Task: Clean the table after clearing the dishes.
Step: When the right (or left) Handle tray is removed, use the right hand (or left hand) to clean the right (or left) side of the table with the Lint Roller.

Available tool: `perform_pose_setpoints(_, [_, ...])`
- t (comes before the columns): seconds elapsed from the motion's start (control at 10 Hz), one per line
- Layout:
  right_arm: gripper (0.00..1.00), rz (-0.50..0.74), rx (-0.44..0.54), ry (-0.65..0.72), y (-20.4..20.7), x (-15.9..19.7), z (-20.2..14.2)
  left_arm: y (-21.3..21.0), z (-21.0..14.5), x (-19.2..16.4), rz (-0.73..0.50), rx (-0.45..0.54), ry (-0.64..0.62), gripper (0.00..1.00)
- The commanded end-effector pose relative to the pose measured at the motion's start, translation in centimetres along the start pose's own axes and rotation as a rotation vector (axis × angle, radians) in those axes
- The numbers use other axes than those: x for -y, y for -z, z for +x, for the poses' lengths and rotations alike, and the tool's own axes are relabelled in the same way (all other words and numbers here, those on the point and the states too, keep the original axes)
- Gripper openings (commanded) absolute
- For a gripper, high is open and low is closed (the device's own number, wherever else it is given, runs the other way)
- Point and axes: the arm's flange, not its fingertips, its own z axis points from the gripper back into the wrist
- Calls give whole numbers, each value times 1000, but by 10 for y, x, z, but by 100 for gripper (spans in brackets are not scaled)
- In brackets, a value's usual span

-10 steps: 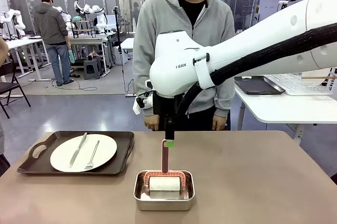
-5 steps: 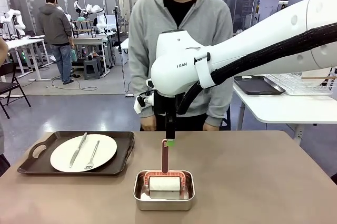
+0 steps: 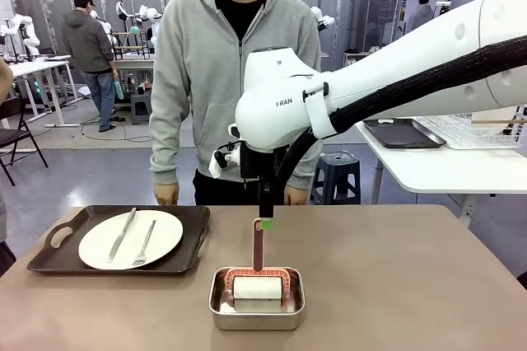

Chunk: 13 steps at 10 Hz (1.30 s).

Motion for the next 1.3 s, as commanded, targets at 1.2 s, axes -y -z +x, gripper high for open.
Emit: perform_pose_setpoints(1.2, [100, 693, 878, 749, -50, 37, -228, 2, -5, 4, 12, 5, 15, 100])
